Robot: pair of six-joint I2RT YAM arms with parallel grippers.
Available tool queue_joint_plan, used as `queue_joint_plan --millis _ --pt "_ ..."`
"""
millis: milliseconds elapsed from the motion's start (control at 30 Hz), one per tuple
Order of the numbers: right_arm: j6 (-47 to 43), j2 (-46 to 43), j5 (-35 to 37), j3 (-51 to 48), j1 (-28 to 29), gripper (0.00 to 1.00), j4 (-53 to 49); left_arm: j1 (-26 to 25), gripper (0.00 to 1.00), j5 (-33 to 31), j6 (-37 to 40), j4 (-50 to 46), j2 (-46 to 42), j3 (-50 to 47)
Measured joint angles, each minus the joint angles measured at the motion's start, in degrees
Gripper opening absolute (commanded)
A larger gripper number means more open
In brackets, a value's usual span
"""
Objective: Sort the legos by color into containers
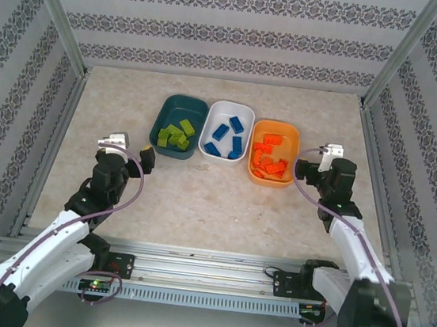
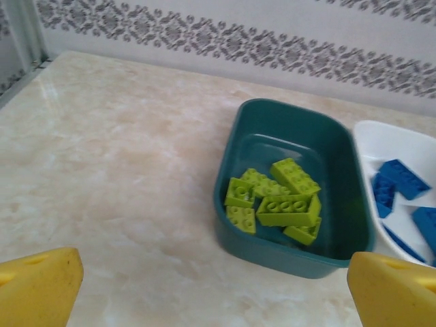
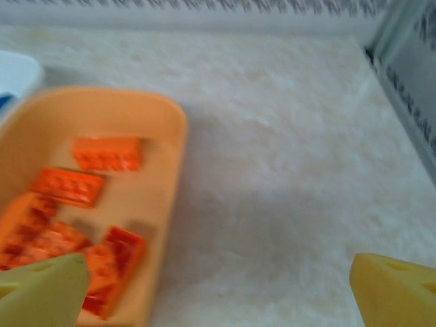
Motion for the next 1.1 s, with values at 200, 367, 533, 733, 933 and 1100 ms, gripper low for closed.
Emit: queue_joint_plan --millis 200,367,533,733,933,1100 --pt "1.4 15.5 -2.4 -0.7 -1.1 0.98 12.1 0.0 1.0 -3.8 1.3 1.9 5.5 0.3" --pt "3.3 22.7 -3.1 0.5 -1.1 0.98 18.9 0.9 1.0 -5.2 2.3 2.3 10.0 1.9" --pt "3.8 24.5 -3.8 1.8 -1.0 0.98 21.7 4.3 1.0 -5.1 4.4 4.7 13.7 2.7" --pt "3.8 24.5 -3.6 -3.0 -0.6 0.98 32.1 10.5 1.0 -3.2 5.8 9.2 20.6 2.7" --pt "3.8 26.1 -2.0 -5.7 0.1 0.98 37.2 14.2 1.0 -0.5 8.8 15.8 30.0 3.5" --pt "3.8 26.1 -1.3 -5.7 0.6 0.98 38.4 16.7 1.0 2.2 10.6 20.8 36.2 4.0"
